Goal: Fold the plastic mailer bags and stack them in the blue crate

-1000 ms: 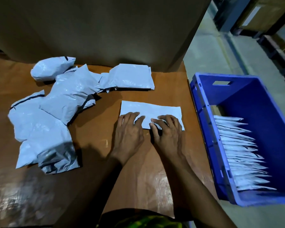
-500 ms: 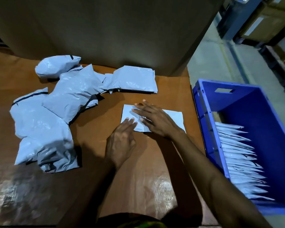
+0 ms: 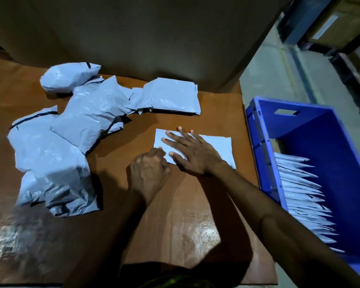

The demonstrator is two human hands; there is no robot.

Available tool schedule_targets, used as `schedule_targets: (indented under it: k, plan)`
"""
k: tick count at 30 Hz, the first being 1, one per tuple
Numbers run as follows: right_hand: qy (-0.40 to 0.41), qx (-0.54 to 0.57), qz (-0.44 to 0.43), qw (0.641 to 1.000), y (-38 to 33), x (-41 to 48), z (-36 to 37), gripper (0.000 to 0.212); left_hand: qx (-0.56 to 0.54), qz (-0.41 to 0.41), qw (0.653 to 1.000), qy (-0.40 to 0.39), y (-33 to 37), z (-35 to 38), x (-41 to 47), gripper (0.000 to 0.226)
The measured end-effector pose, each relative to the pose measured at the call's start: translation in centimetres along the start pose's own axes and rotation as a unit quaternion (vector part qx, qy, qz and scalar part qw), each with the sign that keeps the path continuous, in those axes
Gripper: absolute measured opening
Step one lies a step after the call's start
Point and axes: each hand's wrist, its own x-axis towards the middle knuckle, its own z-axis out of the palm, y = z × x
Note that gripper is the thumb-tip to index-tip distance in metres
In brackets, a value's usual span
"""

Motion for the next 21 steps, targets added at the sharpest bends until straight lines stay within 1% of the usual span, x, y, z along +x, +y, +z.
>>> schedule_targets:
  k: [2, 4, 6, 7, 8, 9, 10, 12, 13, 15, 18, 21]
  plan:
    - [0.015, 0.000, -0.012, 1.000, 0.0, -0.3, -0.2, 0.056, 0.040, -0.020, 0.998, -0.050, 0.8, -1.1, 0.6, 0.033]
    - [0.075, 0.007, -0.008, 0.997, -0.3, -0.9, -0.2, 0.055, 0.074, -0.024, 0.996, -0.045, 1.5, -1.5, 1.1, 0.020]
    - [0.167, 0.023, 0.052, 0.984, -0.6, -1.5, 0.1, 0.055, 0.081, 0.000, 0.997, -0.018, 1.8, -1.1, 1.7, 0.016]
    - [0.202, 0.041, 0.099, 0.974, -0.7, -1.9, 0.2, 0.055, 0.065, 0.030, 0.997, 0.003, 1.6, -0.3, 2.1, 0.020]
    - [0.222, 0.059, 0.145, 0.962, -0.7, -2.3, 0.5, 0.056, 0.041, 0.068, 0.997, 0.017, 1.3, 0.7, 2.4, 0.030]
    - [0.230, 0.072, 0.184, 0.953, -0.7, -2.7, 0.7, 0.057, 0.022, 0.103, 0.994, 0.007, 1.1, 1.7, 2.8, 0.042]
    - [0.230, 0.082, 0.212, 0.946, -0.6, -3.3, 0.9, 0.058, 0.019, 0.131, 0.991, -0.020, 0.9, 2.4, 3.1, 0.053]
    - [0.222, 0.088, 0.231, 0.943, -0.3, -4.5, 1.3, 0.058, 0.055, 0.154, 0.984, -0.072, 0.8, 3.6, 3.6, 0.068]
    - [0.216, 0.082, 0.231, 0.945, -0.1, -5.0, 1.5, 0.058, 0.077, 0.157, 0.982, -0.074, 0.8, 4.1, 3.7, 0.071]
    - [0.209, 0.056, 0.239, 0.947, 0.0, -5.7, 2.2, 0.059, 0.104, 0.157, 0.980, -0.062, 0.6, 5.0, 3.7, 0.071]
    - [0.222, 0.019, 0.270, 0.937, -0.3, -6.0, 3.0, 0.055, 0.100, 0.159, 0.981, -0.042, 0.1, 5.7, 3.5, 0.067]
    - [0.225, 0.028, 0.272, 0.935, -0.5, -6.0, 3.4, 0.051, 0.105, 0.156, 0.982, -0.028, 0.3, 5.8, 3.4, 0.065]
